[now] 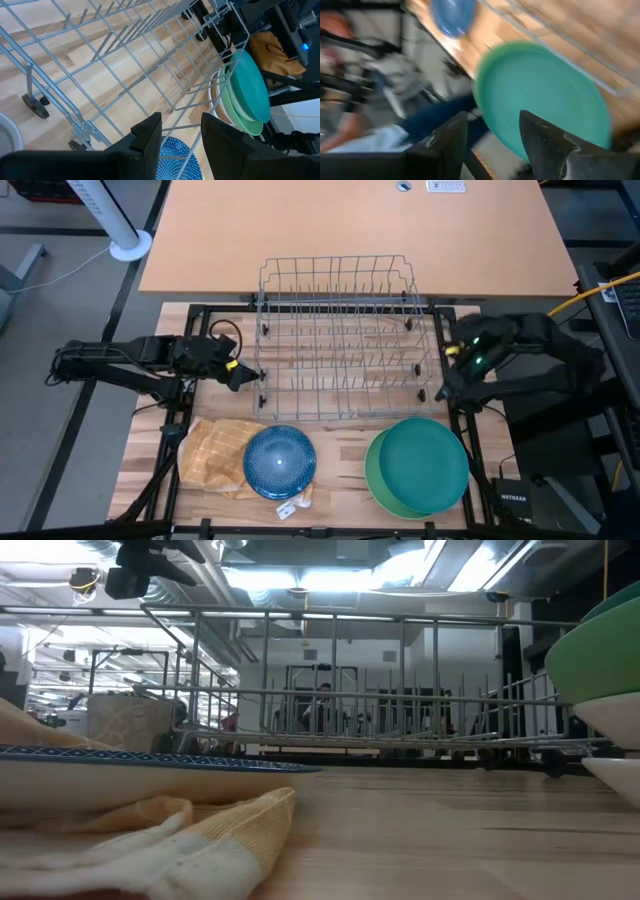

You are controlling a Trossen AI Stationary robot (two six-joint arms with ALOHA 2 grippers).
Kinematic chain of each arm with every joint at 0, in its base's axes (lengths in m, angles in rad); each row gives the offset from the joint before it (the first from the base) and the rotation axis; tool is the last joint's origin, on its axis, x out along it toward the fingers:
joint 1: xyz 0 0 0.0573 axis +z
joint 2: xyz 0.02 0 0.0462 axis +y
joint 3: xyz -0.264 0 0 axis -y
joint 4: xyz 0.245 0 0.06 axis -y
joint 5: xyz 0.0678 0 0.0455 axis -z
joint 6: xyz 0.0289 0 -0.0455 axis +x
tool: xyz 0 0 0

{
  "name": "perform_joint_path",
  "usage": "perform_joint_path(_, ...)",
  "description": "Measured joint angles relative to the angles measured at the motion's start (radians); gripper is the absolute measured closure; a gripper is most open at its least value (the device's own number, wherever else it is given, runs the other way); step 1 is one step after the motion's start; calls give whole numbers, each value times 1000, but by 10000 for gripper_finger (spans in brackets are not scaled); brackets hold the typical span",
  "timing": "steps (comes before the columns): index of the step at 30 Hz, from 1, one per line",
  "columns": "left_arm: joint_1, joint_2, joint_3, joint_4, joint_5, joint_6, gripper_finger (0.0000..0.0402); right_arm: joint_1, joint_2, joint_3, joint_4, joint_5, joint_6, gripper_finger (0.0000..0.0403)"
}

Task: Sort dishes
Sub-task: Put the green plate in the dish rack

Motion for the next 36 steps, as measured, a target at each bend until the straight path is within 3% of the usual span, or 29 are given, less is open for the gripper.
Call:
perform_joint_path(7, 0, 19, 0, 1, 0, -4, 273, 395, 141, -2, 3, 233, 171, 220)
perform_joint_path(12, 0, 35, 0, 1, 0, -5, 273, 616, 228, -2, -62, 396, 343, 220)
perform_joint_path(17, 0, 54, 0, 2, 0, -5, 273, 778, 314, -11, -138, 434, 502, 220)
perform_joint_path(27, 0, 73, 0, 10, 0, -3, 273, 972, 368, -116, -122, 441, 747, 220)
perform_joint_path(36, 0, 73, 0, 9, 0, 2, 273, 1008, 326, -242, -39, 442, 832, 220)
